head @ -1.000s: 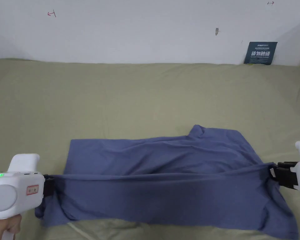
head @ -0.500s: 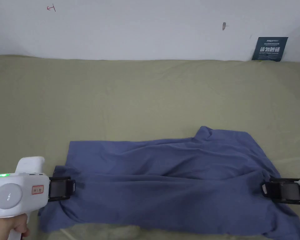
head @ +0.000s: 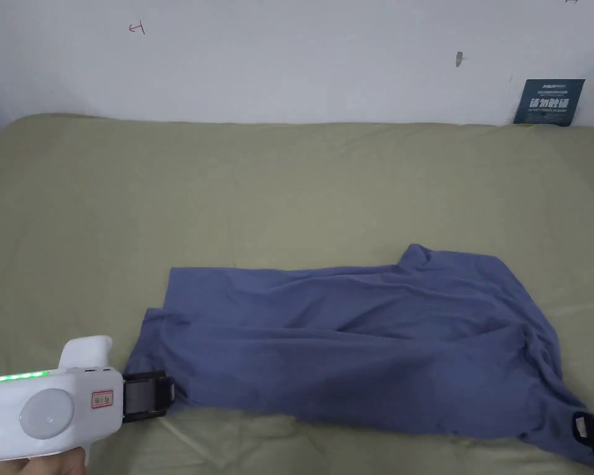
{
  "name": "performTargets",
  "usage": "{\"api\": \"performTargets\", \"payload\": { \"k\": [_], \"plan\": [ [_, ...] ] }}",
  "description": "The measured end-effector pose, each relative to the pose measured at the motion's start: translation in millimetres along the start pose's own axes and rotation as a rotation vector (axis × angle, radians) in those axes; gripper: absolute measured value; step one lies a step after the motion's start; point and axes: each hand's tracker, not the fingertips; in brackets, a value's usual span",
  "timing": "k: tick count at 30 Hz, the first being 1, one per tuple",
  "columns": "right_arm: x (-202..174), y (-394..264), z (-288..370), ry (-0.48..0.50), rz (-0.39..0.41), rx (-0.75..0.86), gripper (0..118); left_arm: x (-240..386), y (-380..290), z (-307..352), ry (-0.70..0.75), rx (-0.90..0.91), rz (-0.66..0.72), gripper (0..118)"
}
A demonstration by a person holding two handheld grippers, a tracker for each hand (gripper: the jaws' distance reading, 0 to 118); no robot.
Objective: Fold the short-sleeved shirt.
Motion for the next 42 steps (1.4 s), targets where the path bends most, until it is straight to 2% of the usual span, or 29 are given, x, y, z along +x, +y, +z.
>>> {"api": "performTargets", "payload": {
  "k": [1,4,5,6,7,8,9,10,11,12,13,14,18,19,20,21,22,23,26,33,39,42],
  "plan": [
    [1.7,-1.8,0.8,0.001,-0.001,0.001,1,4.2,5.5,-0.9,0.047,-0.035,-0.015,109],
    [-1.9,3.2,-2.2,0.0,0.003,-0.003,1,1.3,10.6,-23.4,0.047,-0.073,-0.011,108],
    [-1.1,2.9,-3.8,-0.004,0.003,-0.004,1,3.1,13.9,-28.1,0.044,-0.083,-0.014,94],
    [0.3,3.1,-5.4,0.0,0.005,-0.011,1,2.8,5.6,-34.3,0.046,-0.088,-0.018,66],
    [-0.1,5.4,-7.0,-0.002,0.006,-0.014,1,5.5,6.7,-36.2,0.046,-0.095,-0.031,33],
    [0.7,6.0,-9.1,-0.004,0.007,-0.013,2,8.6,6.1,-35.5,0.062,-0.089,-0.055,13],
    [1.9,6.9,-11.1,-0.006,0.006,-0.015,3,11.3,7.4,-36.1,0.032,-0.07,-0.07,10],
    [4.3,7.8,-11.7,0.0,-0.002,-0.02,13,10.6,4.0,-33.1,0.037,-0.082,-0.065,9],
    [6.6,8.8,-11.7,0.008,-0.017,-0.032,56,11.1,5.7,-33.4,0.039,-0.082,-0.071,8],
    [8.4,10.6,-14.1,0.027,-0.046,-0.054,89,10.6,7.4,-34.2,0.033,-0.083,-0.074,8],
    [10.1,11.3,-17.7,0.054,-0.06,-0.075,108,9.7,9.0,-34.8,0.027,-0.083,-0.064,8],
    [11.3,12.8,-21.5,0.092,-0.062,-0.075,111,13.0,2.7,-18.8,0.016,-0.087,-0.049,8],
    [17.6,21.1,-46.7,0.056,-0.029,-0.093,109,11.4,4.3,-17.8,0.014,-0.081,-0.05,8],
    [20.2,17.1,-48.9,0.042,-0.026,-0.105,98,9.3,6.0,-19.7,0.016,-0.084,-0.057,8],
    [21.0,18.7,-56.5,0.041,-0.03,-0.116,54,9.8,7.9,-20.1,0.008,-0.089,-0.056,8],
    [22.6,20.7,-62.6,0.06,-0.019,-0.135,26,9.8,9.9,-19.4,0.01,-0.09,-0.059,8],
    [23.0,19.8,-65.6,0.041,0.016,-0.152,18,8.9,8.5,-22.6,0.01,-0.091,-0.063,8],
    [22.8,16.8,-63.6,0.021,0.042,-0.144,18,7.8,10.6,-22.3,0.009,-0.092,-0.068,8],
    [26.0,22.5,-51.9,0.07,0.031,-0.136,14,8.0,10.9,-18.5,0.012,-0.091,-0.085,8],
    [18.5,7.0,2.1,0.07,0.077,-0.093,13,4.3,6.8,10.9,0.046,-0.059,-0.117,8],
    [12.4,-36.7,52.1,0.1,0.075,-0.084,13,-13.0,-32.7,57.3,0.028,-0.068,-0.134,8],
    [8.4,-61.3,63.6,0.106,0.101,-0.112,13,-21.3,-57.3,75.7,0.015,-0.076,-0.123,8]
  ]
}}
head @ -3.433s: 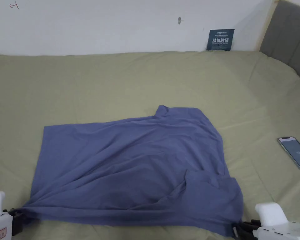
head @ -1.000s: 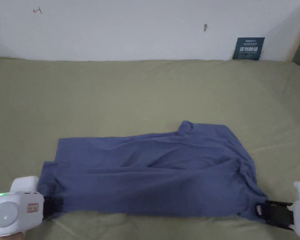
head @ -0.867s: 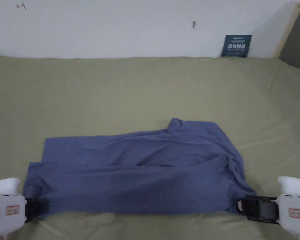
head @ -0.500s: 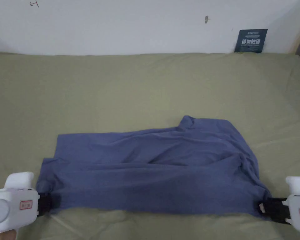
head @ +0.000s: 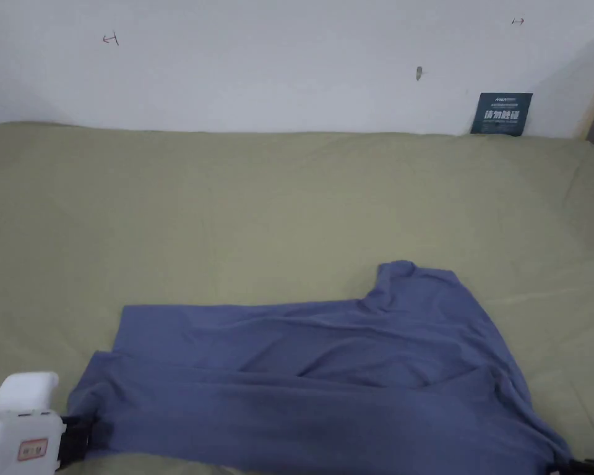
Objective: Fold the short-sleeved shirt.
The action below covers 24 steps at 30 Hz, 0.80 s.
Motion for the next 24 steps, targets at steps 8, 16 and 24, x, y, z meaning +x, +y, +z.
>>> {"api": "performTargets", "payload": {
  "k": [8,16,24],
  "plan": [
    [-1.2,-14.2,2.5,-0.053,-0.054,-0.014,99,-8.6,-16.0,2.1,-0.009,-0.01,-0.004,105],
    [-37.4,30.9,28.9,-0.056,-0.073,0.236,106,12.3,17.0,22.3,0.034,0.17,-0.005,111],
    [-56.8,86.0,-14.0,-0.117,-0.063,0.341,3,33.8,88.0,-26.7,0.064,0.239,0.008,0]
  ]
}}
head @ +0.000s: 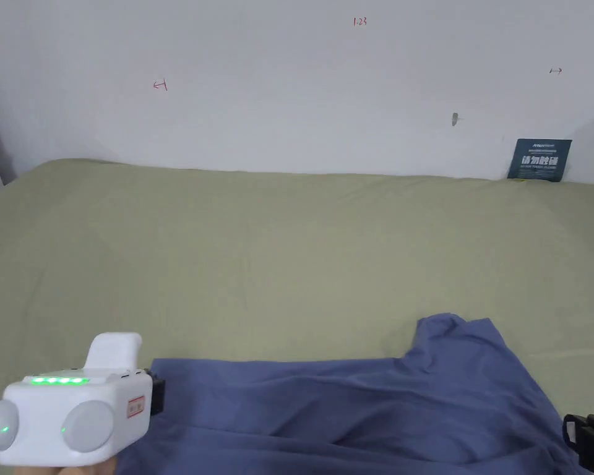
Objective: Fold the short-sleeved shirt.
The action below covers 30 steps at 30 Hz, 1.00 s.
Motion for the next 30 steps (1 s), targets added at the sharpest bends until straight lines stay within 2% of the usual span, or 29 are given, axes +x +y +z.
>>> {"api": "performTargets", "payload": {
  "k": [3,4,5,6,7,8,13,16,17,19,21,22,24,25,27,28,29,30],
  "plan": [
    [4.4,5.8,-25.9,-0.011,0.004,-0.023,3,-0.3,12.4,-34.9,0.014,-0.04,-0.014,2],
    [6.7,7.2,-33.7,-0.01,0.003,-0.034,3,-1.3,15.6,-47.1,0.017,-0.056,-0.006,29],
    [9.2,7.2,-39.9,-0.011,-0.004,-0.043,3,-2.9,19.1,-58.1,0.026,-0.084,0.005,92],
    [11.9,7.7,-45.4,-0.011,-0.011,-0.045,3,-6.1,22.0,-73.0,0.031,-0.131,0.023,118],
    [14.3,8.4,-49.8,-0.012,-0.017,-0.053,3,-9.0,24.2,-88.0,0.043,-0.162,0.036,115],
    [16.3,7.9,-54.8,-0.011,-0.018,-0.061,3,-13.6,26.7,-98.8,0.048,-0.104,0.036,113],
    [29.6,4.0,-74.9,-0.032,-0.012,-0.104,3,-10.7,32.8,-144.2,0.12,-0.196,-0.011,112],
    [38.2,4.5,-82.3,-0.049,-0.006,-0.123,3,-7.1,35.0,-153.6,0.117,-0.228,-0.02,89],
    [38.8,5.1,-83.4,-0.057,-0.002,-0.124,3,-3.9,34.7,-153.7,0.077,-0.264,-0.019,89],
    [43.5,9.8,-87.8,-0.057,0.009,-0.14,3,1.9,38.0,-140.0,0.055,-0.237,-0.037,66],
    [45.9,15.8,-94.1,-0.065,0.023,-0.142,3,7.1,39.5,-136.3,0.015,-0.219,-0.087,5],
    [47.4,20.9,-97.9,-0.064,0.034,-0.144,3,8.5,38.2,-134.4,0.012,-0.23,-0.071,0],
    [50.2,33.3,-108.0,-0.055,0.043,-0.159,3,19.8,38.9,-119.3,0.017,-0.24,-0.079,0],
    [52.5,40.8,-116.1,-0.022,0.043,-0.198,9,19.7,38.8,-115.0,0.015,-0.239,-0.076,0],
    [58.2,53.8,-138.7,-0.01,0.019,-0.261,82,19.8,39.0,-106.9,0.003,-0.246,-0.048,0],
    [60.9,59.0,-153.1,-0.024,0.029,-0.294,107,6.4,43.2,-125.8,-0.003,-0.245,-0.035,0],
    [63.1,63.2,-165.8,-0.024,0.032,-0.3,114,5.5,44.5,-124.3,-0.005,-0.245,-0.037,0],
    [64.6,65.9,-174.8,-0.032,0.032,-0.283,114,6.0,44.8,-122.9,0.001,-0.242,-0.048,0]
  ]
}}
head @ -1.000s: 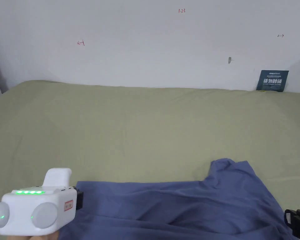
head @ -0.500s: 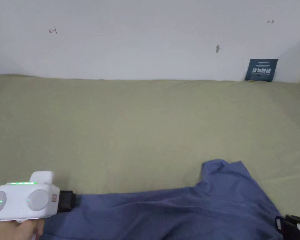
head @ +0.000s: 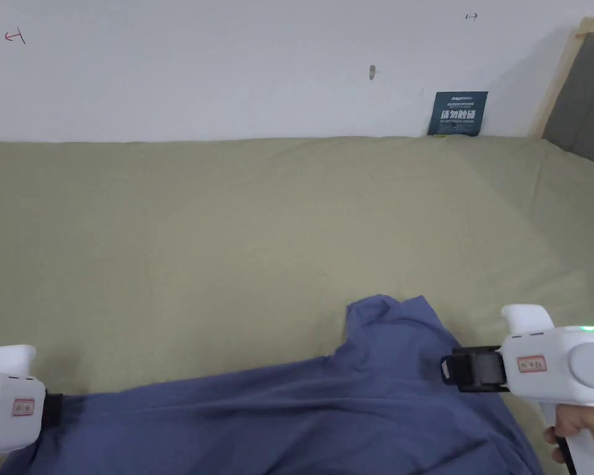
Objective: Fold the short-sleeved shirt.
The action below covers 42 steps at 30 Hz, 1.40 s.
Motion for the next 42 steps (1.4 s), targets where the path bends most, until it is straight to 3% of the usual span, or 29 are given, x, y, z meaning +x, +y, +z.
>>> {"api": "performTargets", "payload": {
  "k": [5,6,7,8,9,11,14,19,26,34,42],
  "plan": [
    [5.8,16.0,-41.3,-0.024,0.017,-0.115,112,1.4,-0.2,-5.2,0.001,-0.003,-0.014,0],
    [6.0,15.7,-44.0,-0.038,0.026,-0.113,104,1.3,-0.8,-11.2,0.001,-0.004,-0.015,0],
    [6.6,15.0,-43.7,-0.042,0.03,-0.112,72,0.6,0.0,-11.0,0.0,-0.004,-0.015,0],
    [7.0,14.1,-37.8,-0.047,0.036,-0.1,16,-0.9,1.6,-8.9,-0.002,-0.002,-0.012,0],
    [7.2,12.0,-33.3,-0.059,0.06,-0.089,8,-2.4,2.5,-6.6,-0.005,-0.001,-0.008,0],
    [1.4,7.4,-10.1,0.0,0.056,-0.045,8,-8.1,1.2,-2.7,-0.022,0.0,0.002,0],
    [-4.0,0.7,23.0,0.002,0.082,0.014,8,-14.4,-1.9,12.5,-0.049,0.028,-0.001,0],
    [-0.6,-16.3,92.8,0.058,0.044,0.092,8,-27.3,-16.2,64.7,-0.098,0.104,-0.016,0],
    [-8.9,-65.0,163.4,0.088,0.088,0.155,8,-45.0,-64.8,127.7,-0.133,0.193,-0.032,0],
    [-7.9,-148.8,198.0,0.097,0.092,0.167,8,-54.8,-145.9,166.5,-0.129,0.277,-0.09,0],
    [1.7,-215.7,169.3,0.082,0.07,0.04,8,-61.0,-205.1,134.6,-0.109,0.219,-0.167,2]
  ]
}}
